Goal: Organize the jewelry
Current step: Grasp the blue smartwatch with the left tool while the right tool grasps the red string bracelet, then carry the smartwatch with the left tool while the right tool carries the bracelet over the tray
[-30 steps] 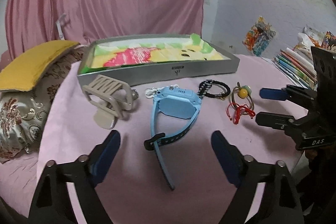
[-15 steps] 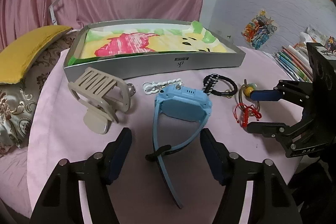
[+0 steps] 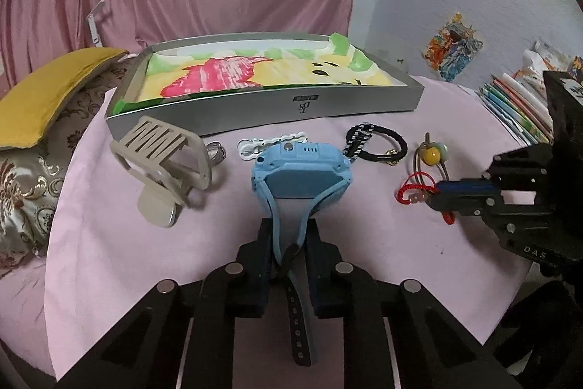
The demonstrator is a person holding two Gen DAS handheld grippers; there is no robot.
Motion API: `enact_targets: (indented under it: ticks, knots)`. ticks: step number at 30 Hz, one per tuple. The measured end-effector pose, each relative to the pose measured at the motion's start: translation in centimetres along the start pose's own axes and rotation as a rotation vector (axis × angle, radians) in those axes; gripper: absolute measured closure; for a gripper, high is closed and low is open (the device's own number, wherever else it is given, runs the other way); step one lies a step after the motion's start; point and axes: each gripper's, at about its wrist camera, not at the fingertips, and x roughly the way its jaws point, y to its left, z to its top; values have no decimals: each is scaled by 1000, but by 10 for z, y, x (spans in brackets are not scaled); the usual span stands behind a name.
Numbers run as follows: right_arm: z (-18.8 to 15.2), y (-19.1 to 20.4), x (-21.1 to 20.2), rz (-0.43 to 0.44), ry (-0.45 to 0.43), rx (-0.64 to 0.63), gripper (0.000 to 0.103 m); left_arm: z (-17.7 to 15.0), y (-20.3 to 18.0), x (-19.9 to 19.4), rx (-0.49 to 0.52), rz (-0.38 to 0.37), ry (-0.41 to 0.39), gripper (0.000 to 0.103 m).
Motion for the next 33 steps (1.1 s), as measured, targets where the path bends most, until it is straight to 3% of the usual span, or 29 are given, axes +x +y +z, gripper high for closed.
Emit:
enact_targets:
  ticks: [7, 19, 25, 33]
  knots:
    - [-6, 2, -12, -1, -50, 12, 100, -12, -5, -11, -33, -32, -38, 91]
    - [-5, -6, -23, 5, -138, 55, 100, -15, -12, -24, -29, -8, -107, 92]
    - [9, -12, -40, -42, -333, 122, 100, 4, -5, -37, -56, 6, -199, 92]
    - [54, -16, -40, -107, -564, 184, 100, 51, 5, -47, -96, 80, -403, 92]
